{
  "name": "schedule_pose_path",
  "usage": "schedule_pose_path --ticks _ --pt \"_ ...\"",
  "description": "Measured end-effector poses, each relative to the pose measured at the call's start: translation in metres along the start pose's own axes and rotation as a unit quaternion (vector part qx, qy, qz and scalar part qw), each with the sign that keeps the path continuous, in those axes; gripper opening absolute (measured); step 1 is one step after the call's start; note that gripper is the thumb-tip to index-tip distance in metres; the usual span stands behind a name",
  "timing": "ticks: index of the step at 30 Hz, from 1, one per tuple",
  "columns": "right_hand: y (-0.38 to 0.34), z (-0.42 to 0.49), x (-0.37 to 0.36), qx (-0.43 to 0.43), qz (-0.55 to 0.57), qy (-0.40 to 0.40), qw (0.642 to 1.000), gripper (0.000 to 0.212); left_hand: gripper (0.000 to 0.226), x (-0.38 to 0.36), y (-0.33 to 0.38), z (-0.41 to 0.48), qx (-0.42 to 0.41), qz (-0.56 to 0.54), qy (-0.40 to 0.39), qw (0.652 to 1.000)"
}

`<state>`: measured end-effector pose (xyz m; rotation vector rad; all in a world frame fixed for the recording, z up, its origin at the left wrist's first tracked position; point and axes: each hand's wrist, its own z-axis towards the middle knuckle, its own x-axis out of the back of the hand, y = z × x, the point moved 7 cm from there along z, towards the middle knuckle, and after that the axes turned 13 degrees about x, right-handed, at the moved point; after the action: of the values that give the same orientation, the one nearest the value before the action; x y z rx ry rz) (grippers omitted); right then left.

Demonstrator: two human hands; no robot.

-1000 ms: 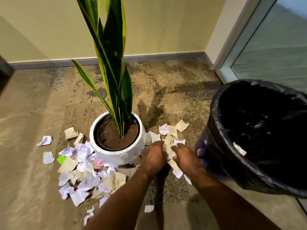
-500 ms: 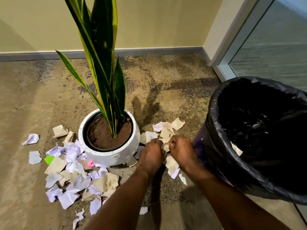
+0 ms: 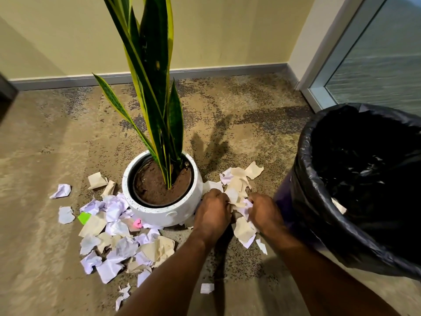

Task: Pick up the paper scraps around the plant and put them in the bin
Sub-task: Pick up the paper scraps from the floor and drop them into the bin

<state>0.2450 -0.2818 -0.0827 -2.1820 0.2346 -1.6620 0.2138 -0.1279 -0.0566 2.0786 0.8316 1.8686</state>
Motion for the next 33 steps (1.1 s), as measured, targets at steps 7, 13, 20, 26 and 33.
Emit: schedule_pose_path --ticks 7,13,20,26,33 --pt "-0.025 0.005 0.039 -0.003 -0.035 0.179 0.983 0.041 0.013 0.000 -0.004 -0.005 0.049 0.027 -0.030 0.998" --pt "-0.035 0.018 0.041 0.022 -0.014 0.149 0.989 0.059 0.011 -0.002 -0.008 -0.021 0.055 0.013 -0.049 0.997" --pt "-0.037 0.005 -0.004 0.095 -0.099 -0.010 0.991 0.043 0.018 0.007 -0.022 -0.044 0.018 -0.015 -0.036 0.999" --pt "-0.037 0.001 -0.016 0.099 -0.062 -0.003 0.993 0.033 0.018 0.013 -0.035 -0.060 -0.004 -0.008 -0.029 1.000" --pt "-0.054 0.004 -0.042 0.154 -0.083 -0.114 0.978 0.053 0.029 0.008 -0.048 -0.074 -0.033 0.025 -0.034 0.999"
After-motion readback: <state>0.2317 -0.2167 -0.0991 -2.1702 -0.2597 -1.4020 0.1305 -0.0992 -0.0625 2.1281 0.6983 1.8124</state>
